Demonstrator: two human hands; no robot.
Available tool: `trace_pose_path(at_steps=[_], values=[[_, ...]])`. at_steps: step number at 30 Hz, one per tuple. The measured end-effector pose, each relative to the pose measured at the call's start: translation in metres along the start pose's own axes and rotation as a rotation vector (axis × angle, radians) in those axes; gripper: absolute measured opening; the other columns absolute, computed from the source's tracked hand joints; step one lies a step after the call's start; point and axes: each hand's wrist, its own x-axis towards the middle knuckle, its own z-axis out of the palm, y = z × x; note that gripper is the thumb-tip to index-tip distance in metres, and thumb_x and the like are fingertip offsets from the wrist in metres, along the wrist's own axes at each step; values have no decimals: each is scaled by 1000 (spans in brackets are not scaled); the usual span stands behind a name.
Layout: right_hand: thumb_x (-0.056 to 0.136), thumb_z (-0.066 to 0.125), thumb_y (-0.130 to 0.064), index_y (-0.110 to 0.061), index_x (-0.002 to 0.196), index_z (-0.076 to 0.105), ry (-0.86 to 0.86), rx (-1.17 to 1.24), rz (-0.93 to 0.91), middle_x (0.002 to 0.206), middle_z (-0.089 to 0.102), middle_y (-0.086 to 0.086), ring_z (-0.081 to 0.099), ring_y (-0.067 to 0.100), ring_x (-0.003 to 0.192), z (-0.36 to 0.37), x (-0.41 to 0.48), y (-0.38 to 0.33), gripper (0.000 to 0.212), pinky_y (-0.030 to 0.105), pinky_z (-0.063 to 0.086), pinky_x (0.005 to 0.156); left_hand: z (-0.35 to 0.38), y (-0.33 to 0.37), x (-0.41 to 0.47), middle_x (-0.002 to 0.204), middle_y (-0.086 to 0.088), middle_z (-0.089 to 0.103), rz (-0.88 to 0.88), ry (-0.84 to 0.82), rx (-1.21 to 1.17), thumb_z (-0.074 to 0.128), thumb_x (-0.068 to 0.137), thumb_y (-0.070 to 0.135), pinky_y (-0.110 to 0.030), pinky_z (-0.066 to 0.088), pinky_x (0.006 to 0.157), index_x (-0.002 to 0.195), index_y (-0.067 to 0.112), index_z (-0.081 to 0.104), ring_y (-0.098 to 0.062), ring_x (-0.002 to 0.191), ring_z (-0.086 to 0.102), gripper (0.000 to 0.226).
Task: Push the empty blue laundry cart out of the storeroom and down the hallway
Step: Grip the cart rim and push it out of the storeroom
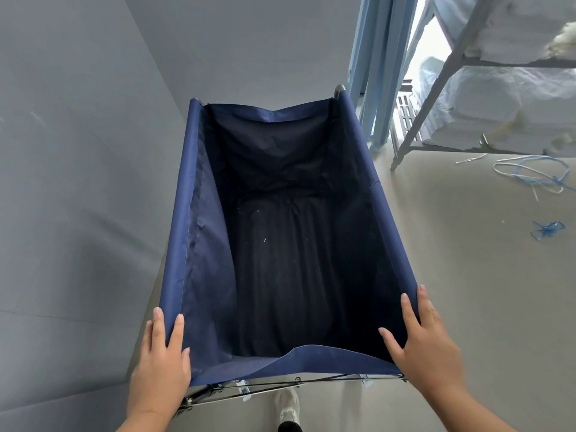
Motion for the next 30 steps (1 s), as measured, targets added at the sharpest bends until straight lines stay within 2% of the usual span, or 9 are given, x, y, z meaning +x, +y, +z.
trace_pose_path(at_steps=[3,14,15,17,18,20,25,30], values=[[67,90,-39,-4,134,61,-6,-9,-6,151,49,20,63,39,123,1,16,-10,82,41,60,55,-4,-6,15,159,-26,22,-4,-4,3,85,63,12,-55,59,66,143,3,45,-51,127,47,89],[69,89,-38,-5,135,61,0,-8,-12,153,47,18,61,38,126,4,72,-42,79,42,61,59,-18,-23,66,158,-25,22,-38,-15,1,86,64,15,-53,60,65,143,5,45,-49,128,48,89],[69,89,-39,-6,135,61,-1,-10,-13,153,47,18,61,38,125,4,76,-44,80,42,60,57,-19,-24,70,158,-26,22,-34,-12,9,85,64,15,-53,60,67,143,5,45,-49,128,48,89],[67,90,-38,-5,135,61,-4,-12,-14,152,48,18,62,38,124,6,85,-49,80,42,59,54,-21,-27,78,158,-29,19,-9,-5,47,83,68,16,-55,58,81,144,1,44,-51,129,47,87],[68,90,-38,-5,135,61,-6,-13,-15,152,47,18,62,39,124,7,90,-51,80,42,59,54,-22,-29,82,158,-31,17,4,1,69,82,69,16,-56,55,89,144,0,44,-53,129,46,86],[69,88,-40,-6,136,60,-13,-21,-23,153,46,17,61,39,125,9,99,-54,80,43,60,58,-24,-31,89,157,-34,18,7,6,97,82,69,15,-56,52,95,142,-2,44,-54,129,46,84],[72,85,-44,-9,139,57,-18,-20,-25,156,42,14,59,37,128,8,122,-62,80,42,60,59,-34,-28,108,153,-36,23,-15,-6,99,85,66,11,-56,55,88,139,-4,49,-56,123,50,83],[71,86,-43,-9,138,59,-27,11,-27,156,43,13,60,37,127,10,148,-71,80,42,59,54,-41,-30,129,153,-38,23,-18,-24,118,85,66,10,-58,55,88,139,-7,47,-57,123,50,84]])
